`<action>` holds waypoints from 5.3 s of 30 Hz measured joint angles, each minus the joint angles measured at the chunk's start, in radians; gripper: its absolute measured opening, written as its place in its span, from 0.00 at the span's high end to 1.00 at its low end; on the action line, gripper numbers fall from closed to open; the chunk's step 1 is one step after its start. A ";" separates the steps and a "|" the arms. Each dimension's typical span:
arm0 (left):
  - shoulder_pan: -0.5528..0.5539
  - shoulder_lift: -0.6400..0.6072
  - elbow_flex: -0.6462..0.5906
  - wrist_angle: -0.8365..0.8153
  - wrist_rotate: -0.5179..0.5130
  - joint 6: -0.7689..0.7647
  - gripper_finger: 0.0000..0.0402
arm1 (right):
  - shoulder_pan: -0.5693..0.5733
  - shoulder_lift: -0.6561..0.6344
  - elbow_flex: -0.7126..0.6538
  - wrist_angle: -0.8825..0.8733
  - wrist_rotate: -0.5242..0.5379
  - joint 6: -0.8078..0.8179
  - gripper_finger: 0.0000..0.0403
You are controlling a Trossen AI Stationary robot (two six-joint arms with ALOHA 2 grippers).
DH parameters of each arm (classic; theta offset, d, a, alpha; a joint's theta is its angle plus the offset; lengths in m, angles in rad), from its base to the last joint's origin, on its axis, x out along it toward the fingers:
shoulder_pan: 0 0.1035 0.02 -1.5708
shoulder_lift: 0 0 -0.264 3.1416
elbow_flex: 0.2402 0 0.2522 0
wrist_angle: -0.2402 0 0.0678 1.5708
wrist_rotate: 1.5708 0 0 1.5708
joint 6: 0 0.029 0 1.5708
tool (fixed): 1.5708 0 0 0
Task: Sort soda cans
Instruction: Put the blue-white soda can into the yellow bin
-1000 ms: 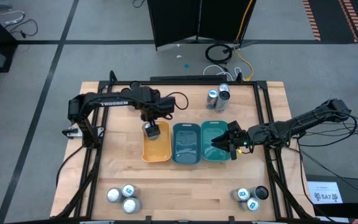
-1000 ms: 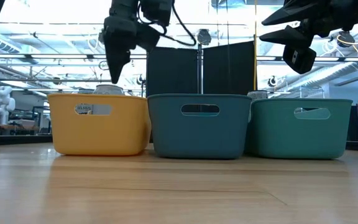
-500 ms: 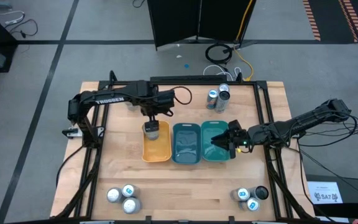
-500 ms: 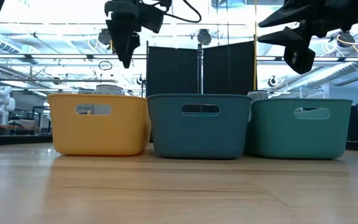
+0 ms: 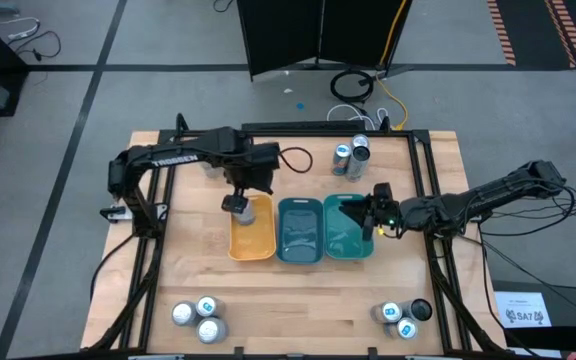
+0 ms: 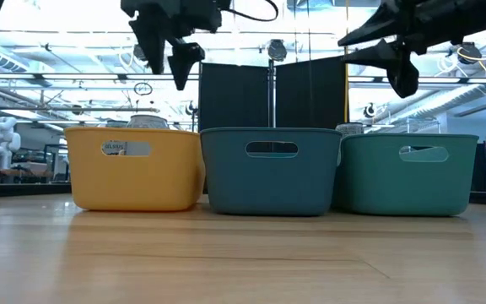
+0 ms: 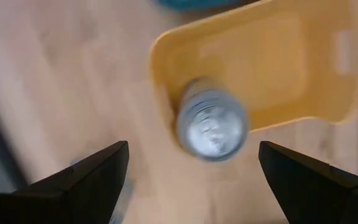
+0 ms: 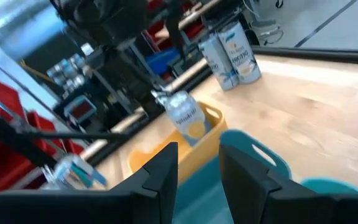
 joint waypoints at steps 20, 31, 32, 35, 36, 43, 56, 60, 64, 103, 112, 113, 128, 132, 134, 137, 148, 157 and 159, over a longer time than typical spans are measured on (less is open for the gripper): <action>0.320 -0.685 -0.534 0.611 0.346 -0.033 0.08 | -0.082 0.038 0.116 0.033 0.003 -0.227 0.73; 0.321 -0.945 -0.790 0.775 0.349 -0.144 0.08 | -0.244 0.187 0.566 -0.779 -0.019 -0.089 0.73; 0.321 -0.955 -0.804 0.787 0.349 -0.150 0.08 | -0.270 0.209 0.615 -0.844 -0.045 -0.048 0.73; 0.321 -0.975 -0.843 0.811 0.348 -0.191 0.08 | -0.347 0.280 0.748 -0.993 -0.144 0.002 0.73; 0.321 -0.976 -0.850 0.813 0.348 -0.195 0.08 | -0.371 0.306 0.784 -1.024 -0.172 0.002 0.73; 0.321 -0.975 -0.874 0.832 0.348 -0.195 0.08 | -0.497 0.484 0.965 -1.081 -0.341 -0.073 0.73; 0.319 -0.975 -0.875 0.837 0.348 -0.201 0.08 | -0.503 0.568 0.993 -1.174 -0.349 -0.047 0.73; 0.319 -0.975 -0.875 0.837 0.347 -0.304 0.08 | -0.487 0.563 0.993 -1.240 -0.348 -0.014 0.73; 0.319 -0.975 -0.875 0.836 0.337 -0.375 0.08 | -0.443 0.562 0.988 -1.294 -0.316 0.006 0.73; -0.527 -0.565 -0.520 0.403 -0.556 -1.487 0.08 | -0.029 -0.062 0.420 -1.210 -0.356 0.293 0.73; -0.784 -0.393 -0.313 0.004 -0.449 -1.952 0.08 | -0.002 -0.075 0.420 -1.318 -0.315 0.274 0.73; -0.808 -0.382 -0.306 -0.019 -0.413 -1.967 0.08 | -0.002 -0.075 0.420 -1.318 -0.316 0.264 0.73; -1.030 -0.366 -0.304 0.131 -0.156 -1.919 0.08 | -0.003 -0.075 0.420 -1.272 -0.315 0.277 0.73; -1.028 -0.366 -0.304 0.139 -0.189 -1.919 0.08 | -0.003 -0.074 0.420 -1.228 -0.291 0.328 0.73; -1.025 -0.366 -0.304 0.142 -0.204 -1.919 0.08 | -0.003 -0.073 0.420 -1.206 -0.275 0.358 0.73; -1.020 -0.366 -0.304 0.160 -0.202 -1.914 0.08 | -0.003 -0.062 0.420 -1.170 -0.244 0.382 0.73; -1.010 -0.366 -0.304 0.098 -0.222 -1.817 0.08 | 0.044 0.069 0.420 -0.966 -0.239 0.407 0.73; -1.010 -0.366 -0.304 0.071 -0.247 -1.814 0.08 | 0.137 0.199 0.420 -0.964 -0.242 0.512 0.73; -1.010 -0.366 -0.304 0.082 -0.249 -1.815 0.08 | 0.153 0.217 0.420 -0.964 -0.242 0.530 0.73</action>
